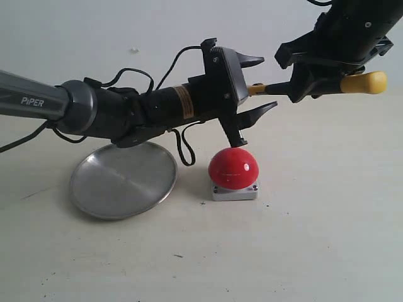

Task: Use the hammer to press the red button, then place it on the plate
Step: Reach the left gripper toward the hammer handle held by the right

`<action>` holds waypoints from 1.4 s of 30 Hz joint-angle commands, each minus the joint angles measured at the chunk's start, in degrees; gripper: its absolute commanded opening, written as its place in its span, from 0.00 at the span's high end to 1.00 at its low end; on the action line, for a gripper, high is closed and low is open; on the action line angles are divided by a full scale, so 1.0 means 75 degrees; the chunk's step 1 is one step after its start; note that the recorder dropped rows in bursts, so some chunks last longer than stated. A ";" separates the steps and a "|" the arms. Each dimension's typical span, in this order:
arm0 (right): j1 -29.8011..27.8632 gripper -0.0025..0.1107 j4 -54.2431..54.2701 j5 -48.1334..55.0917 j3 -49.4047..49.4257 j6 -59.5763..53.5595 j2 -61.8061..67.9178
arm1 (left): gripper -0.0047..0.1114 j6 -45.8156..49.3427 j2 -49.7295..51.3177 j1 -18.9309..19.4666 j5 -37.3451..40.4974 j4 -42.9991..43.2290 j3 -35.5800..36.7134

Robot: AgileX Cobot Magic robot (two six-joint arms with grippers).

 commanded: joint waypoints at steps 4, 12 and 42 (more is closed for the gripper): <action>-0.0020 0.98 0.0267 -0.0408 -0.0146 -0.0187 -0.0166 | 0.44 0.0001 0.0146 -0.0100 0.0322 -0.0155 -0.0040; -0.0020 0.98 0.0270 -0.0377 -0.0146 -0.0202 -0.0166 | 0.45 0.0001 0.0180 -0.0100 0.0630 -0.0125 -0.0040; -0.0020 0.98 0.0287 -0.0347 -0.0146 -0.0267 -0.0166 | 0.96 0.0635 0.0151 -0.0104 0.0761 -0.0463 -0.0070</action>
